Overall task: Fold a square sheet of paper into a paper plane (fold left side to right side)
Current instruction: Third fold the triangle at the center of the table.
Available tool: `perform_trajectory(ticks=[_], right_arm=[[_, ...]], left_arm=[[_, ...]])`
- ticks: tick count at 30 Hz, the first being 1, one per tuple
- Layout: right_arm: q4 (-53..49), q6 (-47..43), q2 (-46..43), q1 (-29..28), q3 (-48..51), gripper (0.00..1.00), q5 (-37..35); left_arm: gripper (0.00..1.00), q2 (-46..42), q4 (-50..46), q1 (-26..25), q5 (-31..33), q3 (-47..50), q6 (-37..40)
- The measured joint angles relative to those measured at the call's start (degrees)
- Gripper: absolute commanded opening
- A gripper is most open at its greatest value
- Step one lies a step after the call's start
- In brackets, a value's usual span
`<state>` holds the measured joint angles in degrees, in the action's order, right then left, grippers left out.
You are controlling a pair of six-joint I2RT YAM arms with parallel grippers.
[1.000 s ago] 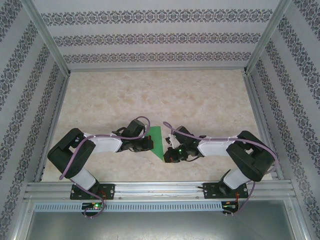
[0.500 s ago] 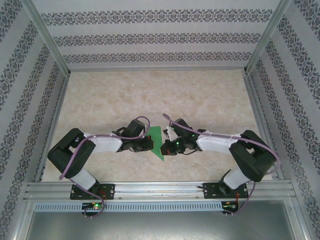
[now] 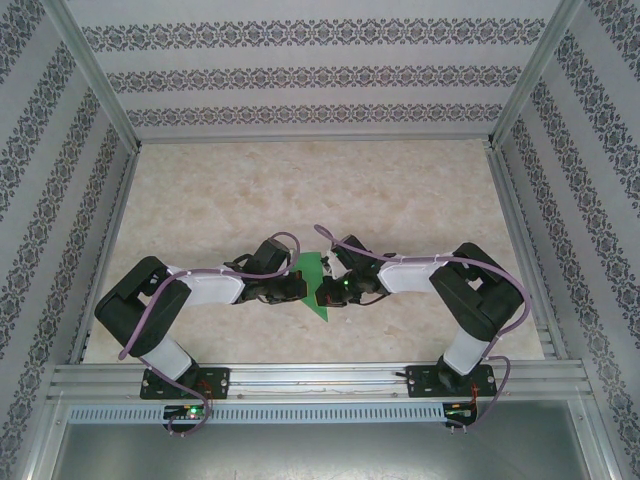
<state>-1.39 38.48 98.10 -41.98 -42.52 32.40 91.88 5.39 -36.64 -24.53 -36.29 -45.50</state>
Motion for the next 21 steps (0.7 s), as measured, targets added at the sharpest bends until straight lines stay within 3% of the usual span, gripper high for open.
perform_trajectory(ticks=[12, 16, 21], right_arm=[[3.23, -1.18, -0.02, 0.15, 1.03, 0.00, -0.15], [3.28, -1.14, -0.07, 0.22, 1.03, 0.00, 0.15], [2.19, -0.87, -0.68, 0.24, 0.90, 0.17, 0.68]], left_arm=[[0.00, -2.25, -2.03, 7.30, -0.74, 1.49, 2.05], [0.05, -4.17, -5.07, 10.05, 1.46, 1.51, 3.96], [0.14, -10.19, -9.79, 11.65, 3.21, 0.74, 6.32]])
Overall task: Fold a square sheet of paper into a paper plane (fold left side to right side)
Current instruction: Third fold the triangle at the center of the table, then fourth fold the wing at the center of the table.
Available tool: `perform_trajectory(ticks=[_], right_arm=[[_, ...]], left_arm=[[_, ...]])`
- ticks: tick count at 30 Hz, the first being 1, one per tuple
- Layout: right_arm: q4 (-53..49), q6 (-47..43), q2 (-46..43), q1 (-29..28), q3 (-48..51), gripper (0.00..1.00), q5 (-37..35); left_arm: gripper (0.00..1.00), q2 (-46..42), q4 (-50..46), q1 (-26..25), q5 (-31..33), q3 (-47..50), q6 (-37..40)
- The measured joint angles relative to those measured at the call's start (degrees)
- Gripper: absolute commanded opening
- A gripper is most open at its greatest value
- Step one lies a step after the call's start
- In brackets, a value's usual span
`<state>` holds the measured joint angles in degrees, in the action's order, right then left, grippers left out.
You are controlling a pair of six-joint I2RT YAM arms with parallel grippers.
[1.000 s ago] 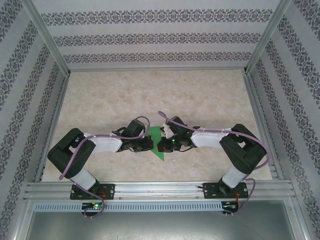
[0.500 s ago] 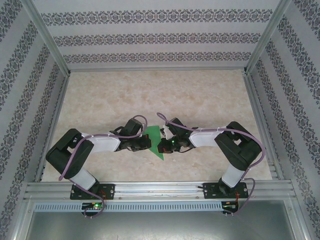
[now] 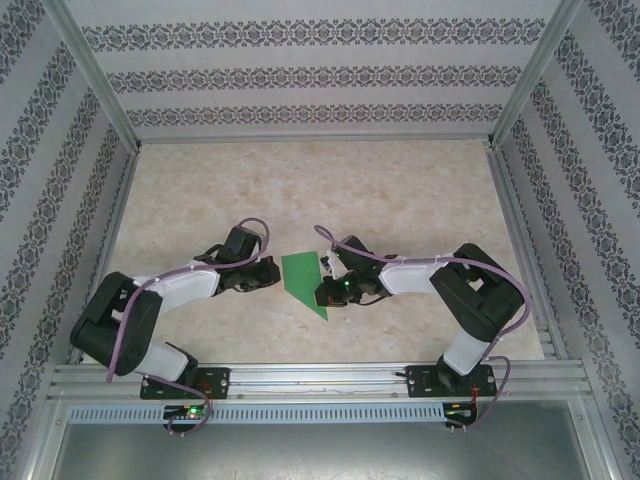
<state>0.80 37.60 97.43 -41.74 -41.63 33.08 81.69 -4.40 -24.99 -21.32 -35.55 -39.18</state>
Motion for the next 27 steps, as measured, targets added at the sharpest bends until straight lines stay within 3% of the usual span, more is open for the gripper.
perform_trajectory(ticks=[7, 14, 23, 27], right_arm=[[-3.28, -5.51, -5.49, 2.58, -3.19, 0.38, -0.72], [-7.41, -15.67, -8.44, 6.49, -4.85, 0.48, -3.08], [-8.24, -19.87, -2.47, 5.51, -7.34, 0.48, -2.12], [-8.26, -19.93, -0.68, 4.37, -7.34, 0.33, -1.38]], left_arm=[[0.34, -8.72, -1.11, 0.26, -0.94, -0.46, -0.04], [0.43, -14.05, 1.40, 0.37, -2.08, 5.38, -3.15], [0.49, -14.32, 3.52, 0.37, -2.19, 7.48, -5.55], [0.50, -13.20, 4.09, 0.37, -2.29, 7.48, -6.29]])
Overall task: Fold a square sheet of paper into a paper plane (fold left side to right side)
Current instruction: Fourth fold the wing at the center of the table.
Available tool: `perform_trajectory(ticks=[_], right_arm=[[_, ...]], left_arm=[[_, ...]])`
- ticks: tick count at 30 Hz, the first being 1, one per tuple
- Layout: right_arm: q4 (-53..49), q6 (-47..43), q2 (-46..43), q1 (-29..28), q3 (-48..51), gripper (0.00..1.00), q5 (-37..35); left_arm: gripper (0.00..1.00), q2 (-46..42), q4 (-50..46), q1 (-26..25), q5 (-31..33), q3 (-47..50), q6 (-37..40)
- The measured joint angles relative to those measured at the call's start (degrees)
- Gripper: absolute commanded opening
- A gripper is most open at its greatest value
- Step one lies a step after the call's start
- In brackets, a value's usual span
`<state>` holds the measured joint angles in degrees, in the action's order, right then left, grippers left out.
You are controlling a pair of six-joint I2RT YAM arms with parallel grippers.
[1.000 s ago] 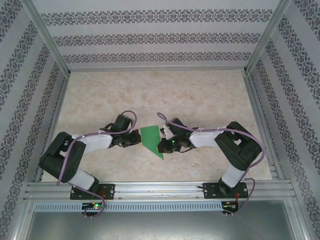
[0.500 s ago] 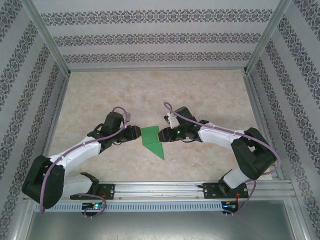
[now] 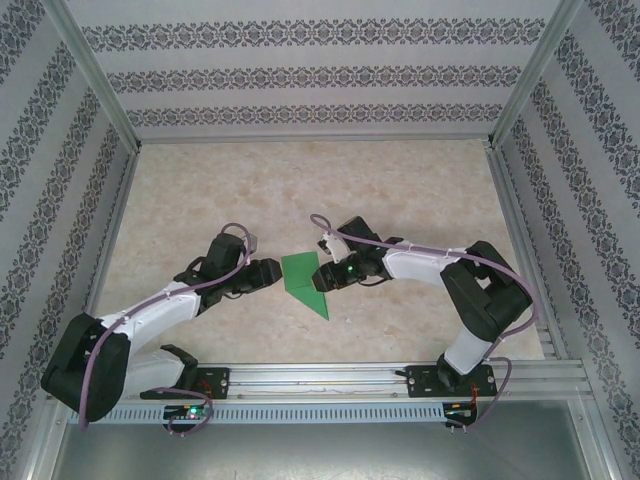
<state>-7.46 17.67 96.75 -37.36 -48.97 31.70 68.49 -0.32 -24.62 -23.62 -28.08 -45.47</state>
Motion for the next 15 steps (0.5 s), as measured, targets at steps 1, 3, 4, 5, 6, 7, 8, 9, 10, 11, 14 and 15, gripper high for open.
perform_trajectory(ticks=[1, 3, 4, 5, 6, 7, 8, 9, 10, 11, 14, 15], right_arm=[[-0.04, 0.11, 0.15, -0.02, 0.00, 0.28, 0.35], [-0.09, 0.07, 0.20, -0.02, -0.02, 0.15, 1.09], [-0.02, 0.13, 0.17, -0.02, -0.02, 0.09, 1.36], [-0.04, 0.33, 0.17, -0.02, -0.04, 0.03, 1.42], [-0.11, 0.26, 0.11, 0.00, -0.02, 0.00, 1.60], [-0.13, 0.17, -0.02, 0.00, 0.00, 0.00, 1.75], [-0.11, 0.07, -0.28, 0.02, 0.02, 0.00, 1.79], [-0.09, 0.31, -0.72, 0.09, 0.09, 0.00, 1.84], [-0.02, 0.35, -1.40, 0.13, 0.22, 0.00, 1.88], [0.02, 0.37, -2.03, 0.13, 0.42, 0.00, 1.92], [0.15, 0.39, -4.24, 0.42, 0.98, 0.00, 2.27], [0.35, 0.39, -4.76, 0.50, 1.14, 0.00, 2.32]], left_arm=[[0.51, 0.35, 0.13, 0.07, -0.13, 0.00, -0.07], [0.52, 1.36, 0.87, 0.37, -0.52, 0.00, -0.42], [0.52, 1.90, 1.40, 0.72, -0.72, 0.00, -0.70], [0.53, 2.27, 1.90, 0.94, -0.96, 0.04, -0.92], [0.53, 2.82, 2.56, 1.25, -1.33, 0.09, -1.18], [0.54, 3.45, 3.19, 1.57, -1.77, 0.11, -1.38], [0.54, 3.98, 3.72, 1.86, -2.21, 0.11, -1.55], [0.54, 4.66, 4.42, 2.12, -2.71, 0.11, -1.70], [0.54, 5.44, 5.29, 2.34, -3.23, 0.11, -1.84], [0.54, 6.16, 6.12, 2.60, -3.72, 0.11, -1.99], [0.54, 8.85, 8.48, 3.13, -5.40, 0.09, -2.62], [0.54, 9.81, 9.20, 3.23, -6.03, 0.07, -2.80]])
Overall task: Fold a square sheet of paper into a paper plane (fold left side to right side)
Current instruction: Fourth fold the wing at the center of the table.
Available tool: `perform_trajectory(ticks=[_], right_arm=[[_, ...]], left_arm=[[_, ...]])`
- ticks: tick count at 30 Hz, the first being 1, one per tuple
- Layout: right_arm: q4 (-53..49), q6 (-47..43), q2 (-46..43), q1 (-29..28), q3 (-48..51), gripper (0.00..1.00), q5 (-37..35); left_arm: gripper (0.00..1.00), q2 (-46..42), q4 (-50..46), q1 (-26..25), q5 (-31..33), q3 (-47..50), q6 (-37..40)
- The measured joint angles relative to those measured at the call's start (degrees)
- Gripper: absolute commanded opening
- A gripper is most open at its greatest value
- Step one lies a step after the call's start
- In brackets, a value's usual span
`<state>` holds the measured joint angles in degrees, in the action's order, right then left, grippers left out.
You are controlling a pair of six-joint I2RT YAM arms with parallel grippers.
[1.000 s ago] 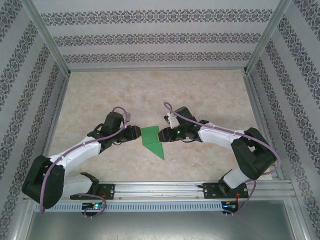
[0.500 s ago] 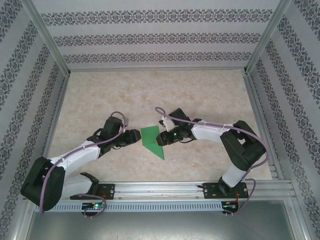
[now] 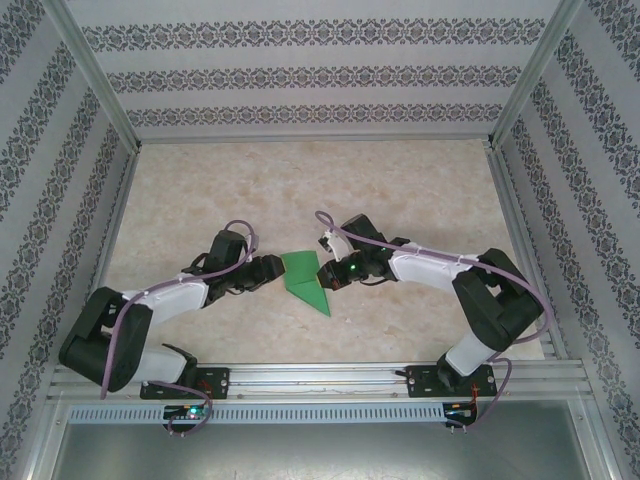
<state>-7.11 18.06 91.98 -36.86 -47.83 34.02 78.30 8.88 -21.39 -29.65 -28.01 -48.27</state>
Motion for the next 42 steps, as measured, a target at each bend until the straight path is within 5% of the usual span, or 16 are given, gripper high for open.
perform_trajectory(ticks=[14, 20, 26, 35, 42], right_arm=[[1.53, 1.49, -1.31, 0.76, 2.54, 0.00, 1.29], [2.51, 1.70, -1.53, 1.16, 3.15, 0.00, 1.44], [2.14, 2.08, -2.51, 1.90, 3.34, 0.29, 0.22], [-6.88, 0.98, -12.94, 0.17, 2.91, 0.40, -13.11], [-11.69, 1.68, -17.27, -12.57, 1.36, 0.49, -27.45]], left_arm=[[0.36, 13.14, 7.87, 0.13, -6.10, -4.83, -1.20], [0.18, 14.91, 8.96, 0.13, -6.47, -5.25, -1.57], [0.01, 14.75, 9.70, 0.13, -6.62, -5.27, -2.01], [0.01, 12.26, 9.77, 0.09, -7.67, -5.81, -4.46], [0.01, 10.93, 9.75, -0.02, -7.89, -6.54, -6.51]])
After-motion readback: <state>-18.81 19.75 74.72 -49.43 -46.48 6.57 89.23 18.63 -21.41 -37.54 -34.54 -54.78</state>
